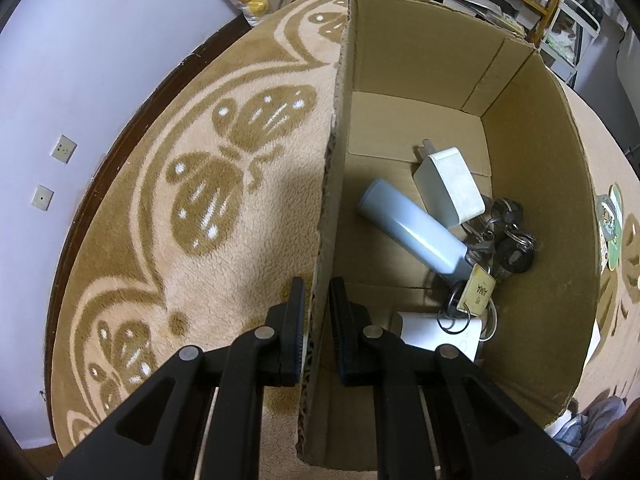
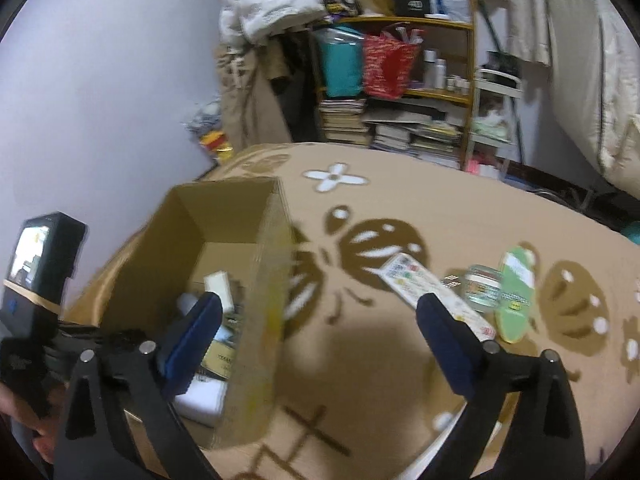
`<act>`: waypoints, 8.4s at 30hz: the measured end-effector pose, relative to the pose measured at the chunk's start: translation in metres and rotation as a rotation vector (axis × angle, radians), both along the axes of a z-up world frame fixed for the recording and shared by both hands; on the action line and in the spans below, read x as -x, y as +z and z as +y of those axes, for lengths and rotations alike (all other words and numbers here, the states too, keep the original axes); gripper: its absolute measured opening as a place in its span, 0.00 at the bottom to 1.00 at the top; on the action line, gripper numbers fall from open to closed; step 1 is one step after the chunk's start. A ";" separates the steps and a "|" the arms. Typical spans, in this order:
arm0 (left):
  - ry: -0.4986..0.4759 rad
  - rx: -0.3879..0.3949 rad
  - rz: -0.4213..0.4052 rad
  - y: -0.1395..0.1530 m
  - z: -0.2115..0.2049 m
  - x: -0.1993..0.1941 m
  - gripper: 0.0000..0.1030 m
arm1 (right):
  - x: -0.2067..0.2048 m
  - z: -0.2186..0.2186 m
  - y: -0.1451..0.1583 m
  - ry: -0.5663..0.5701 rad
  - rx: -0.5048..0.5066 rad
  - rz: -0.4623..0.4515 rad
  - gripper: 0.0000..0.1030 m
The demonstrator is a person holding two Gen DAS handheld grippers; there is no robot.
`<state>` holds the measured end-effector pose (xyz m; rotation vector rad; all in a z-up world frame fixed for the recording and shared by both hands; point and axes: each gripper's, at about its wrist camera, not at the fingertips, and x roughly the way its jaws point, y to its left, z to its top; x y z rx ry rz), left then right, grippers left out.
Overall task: Organize rigid objects
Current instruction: 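Move the right gripper to the white wall plate on the rug, then grasp the white wall plate with the right gripper, then carry the white wall plate into the box and release it, then return the right gripper to the white remote and grasp it, then lift the white remote and carry it into the box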
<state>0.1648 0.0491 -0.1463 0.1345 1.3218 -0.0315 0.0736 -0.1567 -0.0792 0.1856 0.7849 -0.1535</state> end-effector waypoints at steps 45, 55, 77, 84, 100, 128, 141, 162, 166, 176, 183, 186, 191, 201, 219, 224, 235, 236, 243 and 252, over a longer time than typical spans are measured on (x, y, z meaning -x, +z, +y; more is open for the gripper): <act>0.008 0.007 0.004 -0.001 0.004 0.000 0.13 | 0.055 -0.089 -0.109 -0.423 -0.141 0.460 0.55; 0.010 0.012 0.005 0.000 0.004 0.000 0.13 | 0.065 -0.105 -0.119 -0.486 -0.235 0.487 0.58; 0.013 0.020 0.008 0.000 0.008 -0.001 0.13 | 0.006 -0.054 -0.047 -0.178 -0.154 0.214 0.49; -0.004 0.010 0.006 -0.001 0.005 0.001 0.11 | 0.004 -0.040 -0.004 -0.062 -0.210 0.084 0.49; -0.003 0.008 0.010 0.002 0.002 0.001 0.10 | -0.032 0.009 0.047 0.079 -0.181 -0.030 0.49; 0.011 0.026 0.014 0.001 0.006 0.000 0.11 | -0.080 0.050 0.014 0.270 -0.082 0.003 0.78; 0.015 0.030 0.012 0.001 0.007 0.000 0.11 | -0.089 -0.027 0.016 0.148 -0.022 0.004 0.99; 0.010 0.028 0.012 0.002 0.007 -0.001 0.12 | -0.090 -0.113 -0.067 0.082 -0.142 0.186 0.93; 0.006 0.024 0.009 0.002 0.007 -0.001 0.12 | -0.088 -0.122 -0.081 0.072 -0.162 0.220 0.93; 0.004 0.016 0.008 0.003 0.004 0.001 0.12 | -0.089 -0.130 -0.101 0.062 -0.220 0.239 0.93; 0.006 0.020 0.009 0.003 0.004 0.001 0.12 | -0.089 -0.132 -0.099 0.066 -0.273 0.219 0.92; 0.006 0.020 0.009 0.003 0.004 0.001 0.12 | -0.089 -0.130 -0.098 0.078 -0.290 0.214 0.91; 0.007 0.021 0.009 0.003 0.004 0.001 0.13 | -0.090 -0.129 -0.110 0.078 -0.310 0.248 0.85; 0.008 0.023 0.010 0.003 0.006 0.001 0.13 | -0.087 -0.124 -0.118 0.093 -0.275 0.302 0.75; 0.013 0.028 0.014 0.002 0.009 0.000 0.13 | -0.082 -0.103 -0.125 0.040 -0.150 0.319 0.44; 0.017 0.032 0.016 0.002 0.009 -0.001 0.13 | -0.080 -0.106 -0.121 -0.011 -0.173 0.297 0.43; 0.014 0.030 0.015 0.002 0.009 -0.001 0.13 | -0.083 -0.078 -0.068 0.041 -0.194 0.175 0.43; 0.013 0.029 0.015 0.002 0.009 -0.001 0.13 | -0.082 -0.075 -0.063 0.048 -0.195 0.160 0.43; 0.012 0.028 0.014 0.002 0.009 0.000 0.13 | -0.075 -0.047 -0.012 0.137 -0.226 0.024 0.43; 0.011 0.027 0.013 0.002 0.009 0.000 0.13 | -0.069 -0.010 0.015 0.213 -0.307 -0.062 0.43</act>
